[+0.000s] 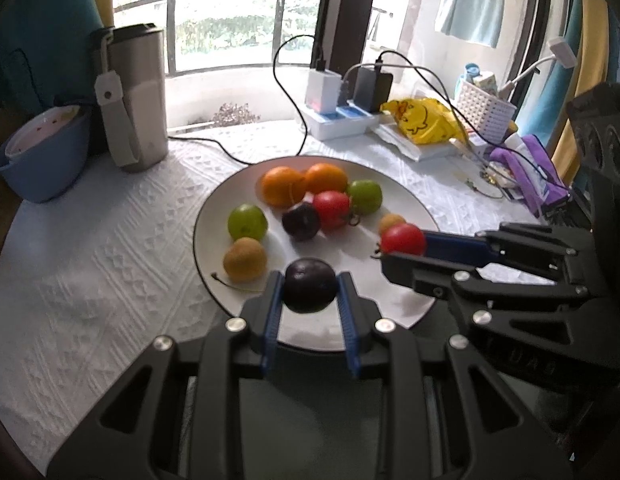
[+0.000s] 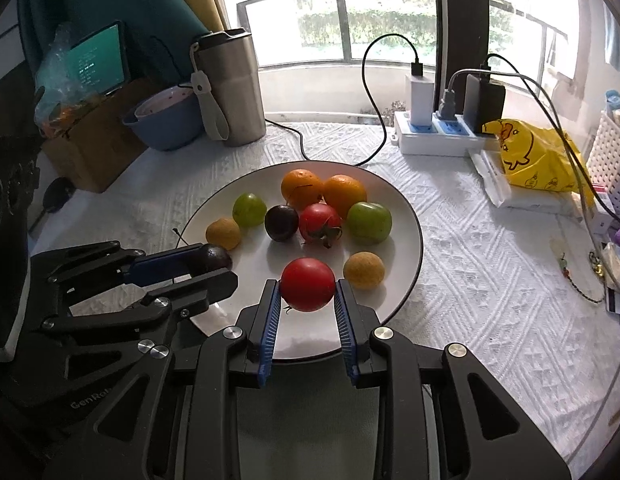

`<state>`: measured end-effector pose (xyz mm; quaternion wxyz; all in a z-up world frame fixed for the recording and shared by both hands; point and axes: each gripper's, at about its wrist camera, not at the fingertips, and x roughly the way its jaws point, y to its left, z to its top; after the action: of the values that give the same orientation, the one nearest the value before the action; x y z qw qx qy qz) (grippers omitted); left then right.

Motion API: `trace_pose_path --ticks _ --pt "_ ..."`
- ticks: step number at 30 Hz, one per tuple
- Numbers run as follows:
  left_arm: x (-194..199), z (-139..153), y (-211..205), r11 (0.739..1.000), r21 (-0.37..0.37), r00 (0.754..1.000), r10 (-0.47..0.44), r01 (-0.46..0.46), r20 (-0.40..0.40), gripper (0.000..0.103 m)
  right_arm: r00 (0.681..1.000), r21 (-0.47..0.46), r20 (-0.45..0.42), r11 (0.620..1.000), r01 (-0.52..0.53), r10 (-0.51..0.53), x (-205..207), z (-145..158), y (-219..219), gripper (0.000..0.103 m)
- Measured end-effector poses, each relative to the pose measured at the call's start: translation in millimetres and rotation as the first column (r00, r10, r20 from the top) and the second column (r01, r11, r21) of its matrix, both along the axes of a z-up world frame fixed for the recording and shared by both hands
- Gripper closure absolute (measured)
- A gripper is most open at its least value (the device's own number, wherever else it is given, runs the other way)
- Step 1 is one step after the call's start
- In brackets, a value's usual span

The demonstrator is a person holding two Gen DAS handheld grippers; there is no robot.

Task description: Organize fruits

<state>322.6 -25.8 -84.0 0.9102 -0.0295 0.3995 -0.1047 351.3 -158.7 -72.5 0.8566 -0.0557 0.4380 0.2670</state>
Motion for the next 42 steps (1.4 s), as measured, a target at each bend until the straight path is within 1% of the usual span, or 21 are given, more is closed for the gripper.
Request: trace_pose_path --ticks 6,10,16,20,23,24,32,42 --pt "2.8 -3.3 2.4 1.000 -0.015 1.000 0.010 -0.011 -0.020 0.074 1.000 -0.009 -0.015 1.000 0.006 -0.006 0.9 -6.7 1.2 0.074" --pt "0.8 -1.7 4.4 0.999 -0.020 0.999 0.027 -0.027 -0.022 0.074 1.000 -0.018 -0.003 1.000 0.020 -0.020 -0.5 -2.6 0.2 0.073" --pt "-10.7 5.4 8.0 0.998 -0.028 0.999 0.047 -0.047 -0.002 0.074 0.999 -0.027 0.015 0.999 0.030 -0.029 -10.1 5.7 -1.7 0.073" --pt "-24.0 12.3 10.9 0.998 -0.039 0.998 0.058 -0.058 0.018 0.070 0.999 -0.035 0.034 0.999 0.034 -0.032 -21.0 12.4 -2.5 0.073" --pt "-34.1 16.2 13.5 0.997 -0.055 0.998 0.064 -0.062 0.029 0.063 0.998 -0.038 0.045 0.999 0.036 -0.034 -30.0 16.5 -2.5 0.073" --pt "-37.2 17.3 14.2 0.996 -0.059 0.997 0.066 -0.064 0.033 0.058 0.998 -0.040 0.049 0.999 0.036 -0.034 -34.1 18.0 -2.5 0.073" --pt "-70.4 32.2 19.0 0.995 -0.064 0.994 0.083 -0.078 0.077 0.057 0.996 -0.043 0.086 0.998 0.039 -0.035 -60.5 33.1 -2.1 0.073" --pt "-118.9 58.3 17.7 0.995 -0.063 0.985 0.087 -0.078 0.149 0.055 0.986 -0.034 0.164 0.998 0.048 -0.042 -98.8 65.2 -8.3 0.071"
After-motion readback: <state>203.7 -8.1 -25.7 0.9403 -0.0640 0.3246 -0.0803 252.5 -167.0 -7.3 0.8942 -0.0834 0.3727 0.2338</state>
